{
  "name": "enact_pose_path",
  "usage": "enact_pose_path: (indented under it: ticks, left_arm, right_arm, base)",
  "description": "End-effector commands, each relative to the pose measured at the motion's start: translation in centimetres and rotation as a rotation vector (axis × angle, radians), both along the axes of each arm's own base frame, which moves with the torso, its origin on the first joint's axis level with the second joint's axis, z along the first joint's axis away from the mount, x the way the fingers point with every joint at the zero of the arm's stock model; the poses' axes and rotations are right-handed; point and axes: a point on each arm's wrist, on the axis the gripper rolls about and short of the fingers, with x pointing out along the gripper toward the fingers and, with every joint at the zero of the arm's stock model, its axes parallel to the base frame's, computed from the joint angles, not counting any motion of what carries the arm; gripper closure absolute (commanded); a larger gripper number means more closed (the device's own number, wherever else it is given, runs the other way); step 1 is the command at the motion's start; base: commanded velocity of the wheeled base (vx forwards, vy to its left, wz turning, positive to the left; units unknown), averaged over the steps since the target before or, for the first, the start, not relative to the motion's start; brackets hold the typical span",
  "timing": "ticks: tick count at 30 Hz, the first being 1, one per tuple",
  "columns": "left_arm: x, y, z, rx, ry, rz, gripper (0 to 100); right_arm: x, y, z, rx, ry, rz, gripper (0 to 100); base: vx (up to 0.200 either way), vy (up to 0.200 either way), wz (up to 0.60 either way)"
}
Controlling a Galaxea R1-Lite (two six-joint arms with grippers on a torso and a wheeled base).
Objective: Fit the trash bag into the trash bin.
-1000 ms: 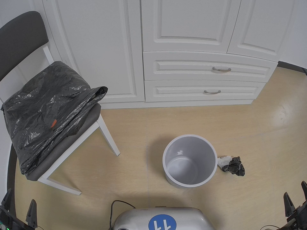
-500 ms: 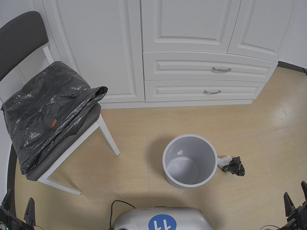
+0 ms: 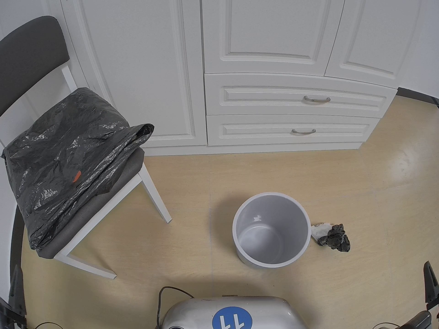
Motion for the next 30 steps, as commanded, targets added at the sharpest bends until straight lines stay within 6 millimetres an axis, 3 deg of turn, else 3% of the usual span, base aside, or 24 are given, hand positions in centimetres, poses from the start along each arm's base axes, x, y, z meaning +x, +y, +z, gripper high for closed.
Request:
enact_pose_path:
  ticks: [1,3,4,7,9,10,12,18,21,22,30]
  left_arm:
    - [2.3,0.0,6.9,-0.005,0.217,-0.049,0]
    - [3.7,0.0,7.5,-0.006,0.285,-0.003,0]
    - [5.9,0.1,8.3,0.002,0.368,0.072,0]
    - [9.0,0.0,9.0,0.021,0.478,0.1,0]
    - [10.3,0.0,9.2,0.036,0.519,0.104,0]
    - [12.1,0.0,9.4,0.068,0.574,0.109,0]
    - [14.0,0.2,9.3,0.118,0.637,0.137,0]
    - [16.6,1.3,7.8,0.284,0.787,0.175,0]
    - [16.7,1.4,7.7,0.286,0.792,0.177,0]
    - [18.3,1.8,6.6,0.297,0.877,0.175,0]
    - [21.1,2.5,5.1,0.287,0.904,0.197,0]
  right_arm:
    - [4.1,0.1,5.9,-0.033,0.213,0.045,0]
    - [5.4,0.0,6.3,-0.03,0.274,0.04,0]
    - [7.5,-0.2,7.0,-0.052,0.35,0.027,0]
    - [9.9,-0.4,7.7,-0.099,0.417,-0.01,0]
    - [10.5,-0.4,7.6,-0.103,0.44,-0.014,0]
    - [10.8,-0.3,7.3,-0.1,0.465,0.005,0]
    - [11.0,0.0,6.9,-0.095,0.487,0.04,0]
    - [11.8,0.3,5.9,-0.096,0.554,0.081,0]
    - [11.8,0.4,5.9,-0.096,0.556,0.083,0]
    - [12.1,0.7,6.0,-0.107,0.548,0.112,0]
    - [12.8,0.7,5.9,-0.106,0.533,0.115,0]
  base:
    - [0.0,0.0,0.0]
    - [0.0,0.0,0.0]
    - [0.0,0.0,0.0]
    - [0.0,0.0,0.0]
    - [0.0,0.0,0.0]
    - [0.0,0.0,0.0]
    - [0.0,0.0,0.0]
    - [0.0,0.0,0.0]
    - [0.0,0.0,0.0]
    - [0.0,0.0,0.0]
    - [0.0,0.0,0.0]
